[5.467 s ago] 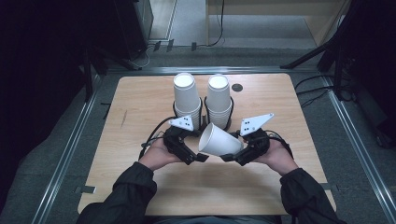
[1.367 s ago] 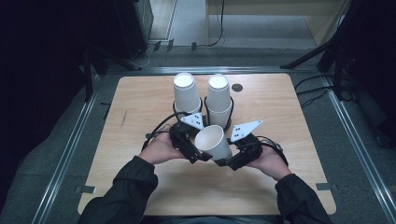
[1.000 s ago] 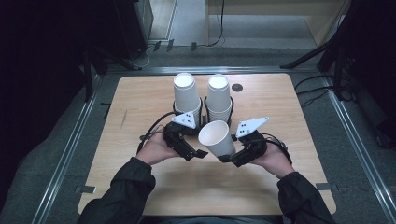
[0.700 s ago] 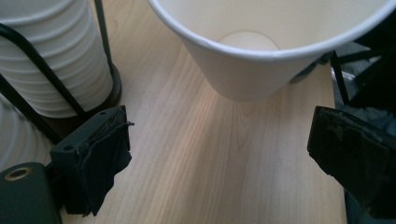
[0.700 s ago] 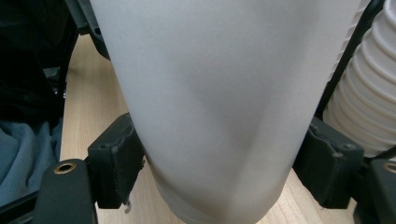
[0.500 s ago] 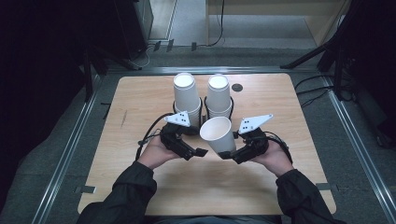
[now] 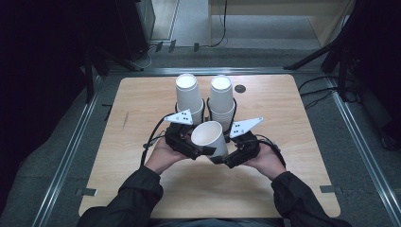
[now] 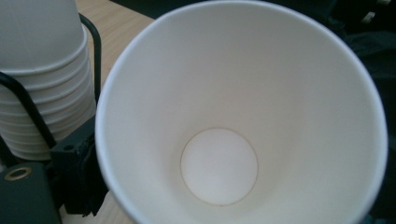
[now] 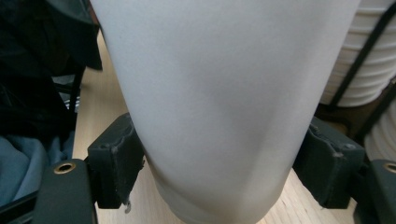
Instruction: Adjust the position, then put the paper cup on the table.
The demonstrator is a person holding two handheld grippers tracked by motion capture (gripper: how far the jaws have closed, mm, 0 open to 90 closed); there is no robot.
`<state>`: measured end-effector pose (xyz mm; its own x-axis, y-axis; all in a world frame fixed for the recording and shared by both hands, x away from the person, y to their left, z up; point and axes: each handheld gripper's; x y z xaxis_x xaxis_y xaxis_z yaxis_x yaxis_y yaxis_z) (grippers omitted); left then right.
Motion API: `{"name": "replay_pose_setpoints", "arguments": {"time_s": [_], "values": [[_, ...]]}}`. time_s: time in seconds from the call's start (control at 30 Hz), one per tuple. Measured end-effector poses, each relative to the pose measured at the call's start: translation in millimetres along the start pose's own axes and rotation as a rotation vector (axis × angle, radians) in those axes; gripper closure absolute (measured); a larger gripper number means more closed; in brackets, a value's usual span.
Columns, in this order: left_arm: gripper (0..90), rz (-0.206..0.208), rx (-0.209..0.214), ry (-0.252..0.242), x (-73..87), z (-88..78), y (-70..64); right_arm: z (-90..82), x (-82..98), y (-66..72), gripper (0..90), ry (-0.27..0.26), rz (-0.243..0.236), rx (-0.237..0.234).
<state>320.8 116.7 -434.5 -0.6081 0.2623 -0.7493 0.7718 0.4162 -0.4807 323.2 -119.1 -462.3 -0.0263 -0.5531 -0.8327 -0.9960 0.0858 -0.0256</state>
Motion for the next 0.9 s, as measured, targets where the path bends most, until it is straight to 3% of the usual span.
{"name": "replay_pose_setpoints", "arguments": {"time_s": [0.1,0.2,0.33,0.37,0.43,0.5,0.7,0.8,0.9], "values": [[15.7,0.026,0.01,-0.024,0.6,-2.6,-2.2,-0.1,0.7,0.9,23.6,-0.005,0.002,0.005],[19.0,0.02,0.03,-0.015,-2.3,-6.1,-1.6,-2.0,-0.6,2.1,23.3,-0.014,-0.02,0.023],[19.9,0.021,0.04,-0.003,-3.8,-11.4,0.7,-2.6,1.0,2.9,17.6,0.002,0.005,0.01],[19.9,0.019,0.011,0.006,-3.2,-15.4,2.7,-3.3,3.7,4.6,16.4,0.045,0.014,0.033],[19.9,0.013,0.005,0.022,-2.7,-17.4,4.9,-4.8,5.3,9.2,16.3,0.07,0.014,0.081],[19.9,0.006,-0.005,0.024,-2.6,-19.8,7.2,-7.1,6.6,11.6,16.2,0.085,0.045,0.069],[19.8,0.025,-0.034,0.03,-5.0,-23.4,3.4,-10.2,8.8,14.0,16.2,0.088,0.032,0.092],[19.7,0.036,-0.083,0.061,-4.0,-22.4,5.2,-15.6,11.0,11.8,16.2,0.104,0.065,0.065],[19.7,0.033,-0.105,0.077,-2.4,-22.3,7.8,-20.1,13.5,9.9,16.4,0.148,0.051,0.109]]}}
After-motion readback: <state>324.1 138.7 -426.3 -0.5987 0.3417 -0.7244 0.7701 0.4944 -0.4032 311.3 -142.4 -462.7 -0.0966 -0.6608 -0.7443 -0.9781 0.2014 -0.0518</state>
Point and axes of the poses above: each handheld gripper's, and its own axes: z roughly forward along the jaws, x roughly out of its underside, y roughly to its left, and after that the axes turned 15 degrees about -z, right-handed
